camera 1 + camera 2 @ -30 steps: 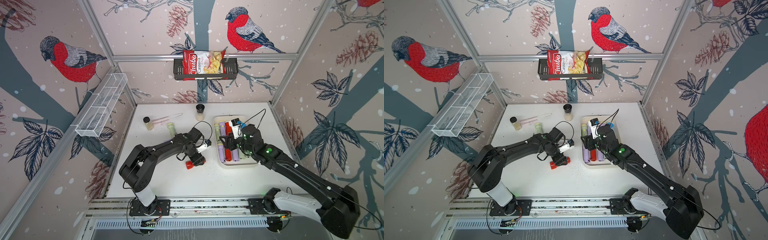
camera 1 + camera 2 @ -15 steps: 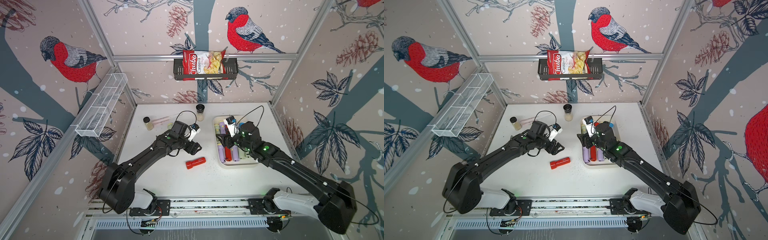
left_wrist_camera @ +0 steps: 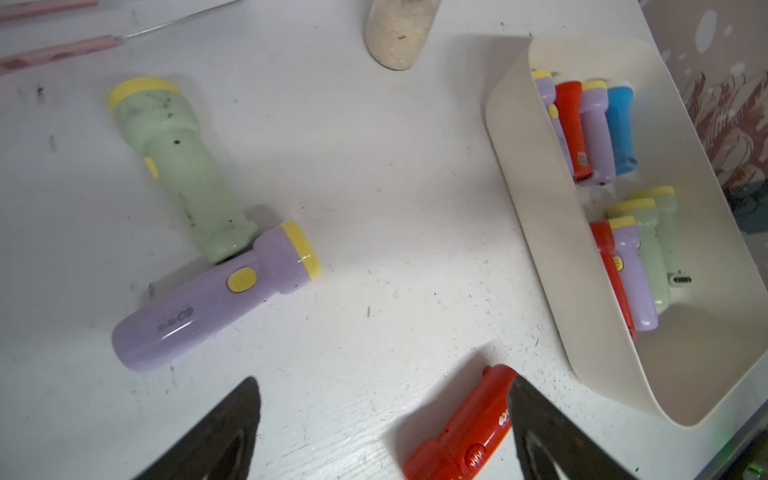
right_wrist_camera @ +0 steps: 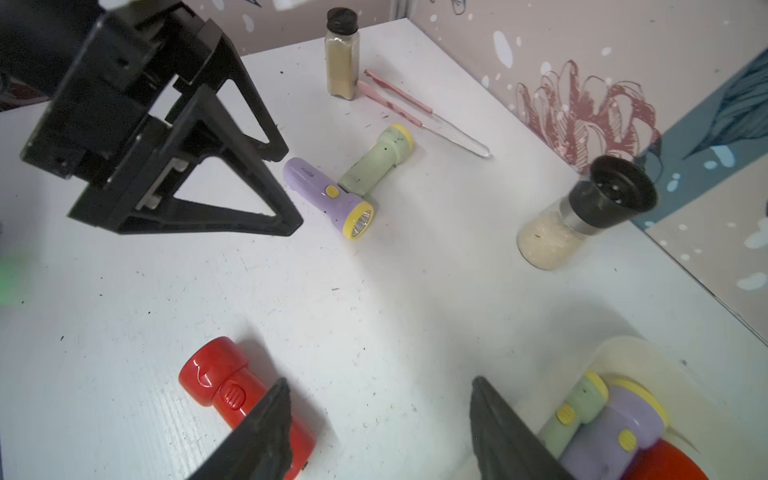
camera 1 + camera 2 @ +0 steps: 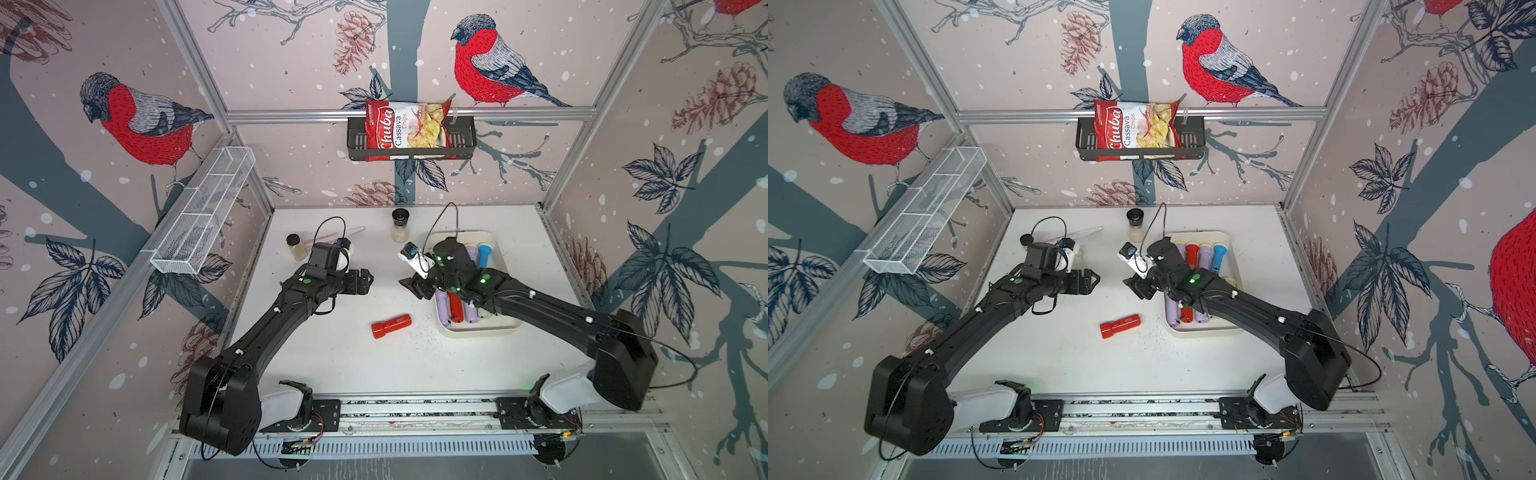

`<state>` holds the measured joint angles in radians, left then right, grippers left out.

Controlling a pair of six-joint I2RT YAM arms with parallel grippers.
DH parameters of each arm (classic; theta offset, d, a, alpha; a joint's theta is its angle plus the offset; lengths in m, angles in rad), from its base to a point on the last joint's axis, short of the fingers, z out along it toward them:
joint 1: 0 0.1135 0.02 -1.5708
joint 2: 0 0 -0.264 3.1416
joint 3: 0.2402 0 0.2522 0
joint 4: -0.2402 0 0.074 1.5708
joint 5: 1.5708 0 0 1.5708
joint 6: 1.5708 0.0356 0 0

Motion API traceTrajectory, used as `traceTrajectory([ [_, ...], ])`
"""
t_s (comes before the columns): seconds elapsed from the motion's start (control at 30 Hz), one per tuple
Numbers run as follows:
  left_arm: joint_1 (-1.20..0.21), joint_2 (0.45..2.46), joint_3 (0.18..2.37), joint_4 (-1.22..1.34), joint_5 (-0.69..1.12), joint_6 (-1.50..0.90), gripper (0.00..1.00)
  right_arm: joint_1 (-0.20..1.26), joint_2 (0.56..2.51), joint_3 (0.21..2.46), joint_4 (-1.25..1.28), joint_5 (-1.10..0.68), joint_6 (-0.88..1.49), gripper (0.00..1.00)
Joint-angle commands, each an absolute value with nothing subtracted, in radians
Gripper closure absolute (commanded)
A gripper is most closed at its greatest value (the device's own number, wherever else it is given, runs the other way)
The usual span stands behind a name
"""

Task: Put the flashlights into the storage boxes
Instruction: Move the flashlight at the center of the board, then pick up the flashlight from the center of the board.

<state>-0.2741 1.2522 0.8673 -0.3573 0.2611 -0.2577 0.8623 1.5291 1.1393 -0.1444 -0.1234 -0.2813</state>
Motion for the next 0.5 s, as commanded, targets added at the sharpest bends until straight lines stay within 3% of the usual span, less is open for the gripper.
traceTrajectory([
  [0.0,-0.246,1.243,0.846,-0.352,0.27,-0.315,0.07,0.883,1.599,1.195,-0.2,-0.135,-0.375,0.32],
  [0.47,-0.096,1.134,0.725,-0.288,0.265,-0.404,0.04,0.959,1.854,1.374,-0.313,-0.157,-0.6,0.32],
])
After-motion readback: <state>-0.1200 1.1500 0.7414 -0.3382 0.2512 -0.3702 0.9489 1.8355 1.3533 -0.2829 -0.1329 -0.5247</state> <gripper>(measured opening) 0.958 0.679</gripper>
